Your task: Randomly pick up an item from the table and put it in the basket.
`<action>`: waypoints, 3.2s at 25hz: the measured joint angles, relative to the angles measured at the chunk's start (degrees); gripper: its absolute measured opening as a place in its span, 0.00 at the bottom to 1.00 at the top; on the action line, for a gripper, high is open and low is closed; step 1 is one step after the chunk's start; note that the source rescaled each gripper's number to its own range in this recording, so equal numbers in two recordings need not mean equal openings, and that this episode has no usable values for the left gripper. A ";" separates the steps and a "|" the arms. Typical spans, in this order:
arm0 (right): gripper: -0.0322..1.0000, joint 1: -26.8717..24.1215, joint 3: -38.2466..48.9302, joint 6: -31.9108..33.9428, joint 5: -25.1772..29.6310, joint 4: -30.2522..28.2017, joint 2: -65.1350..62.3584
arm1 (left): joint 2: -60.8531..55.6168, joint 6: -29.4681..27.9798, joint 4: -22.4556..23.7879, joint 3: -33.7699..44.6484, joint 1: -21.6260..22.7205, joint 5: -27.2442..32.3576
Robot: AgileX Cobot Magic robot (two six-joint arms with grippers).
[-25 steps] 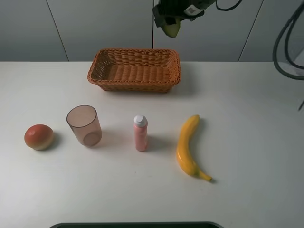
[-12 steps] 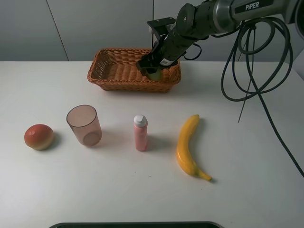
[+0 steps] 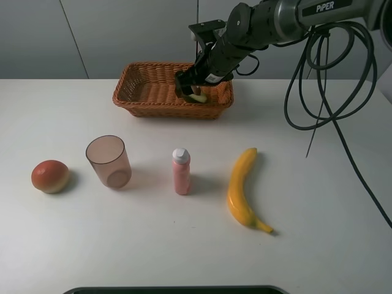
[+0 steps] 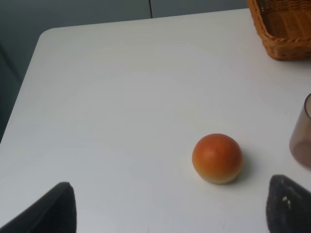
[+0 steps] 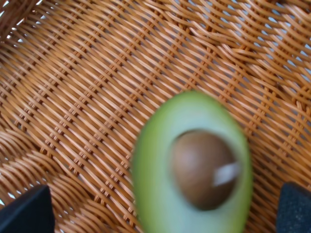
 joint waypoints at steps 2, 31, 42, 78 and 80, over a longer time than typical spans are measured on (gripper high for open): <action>0.99 0.00 0.00 -0.11 0.00 0.00 0.00 | 0.00 0.00 0.00 0.00 0.00 0.00; 0.99 -25.57 3.28 1.58 39.12 -16.94 -49.71 | 0.00 0.12 0.00 0.00 0.00 0.00; 0.99 -28.21 29.50 3.54 36.52 -16.97 -80.72 | 0.00 0.12 0.00 0.00 0.00 0.00; 0.99 -28.21 64.62 18.02 35.36 -16.30 -129.21 | 0.00 0.01 0.00 0.00 0.00 0.00; 0.99 -28.21 64.62 18.02 35.36 -16.30 -129.31 | 0.00 0.01 0.00 0.00 0.00 0.00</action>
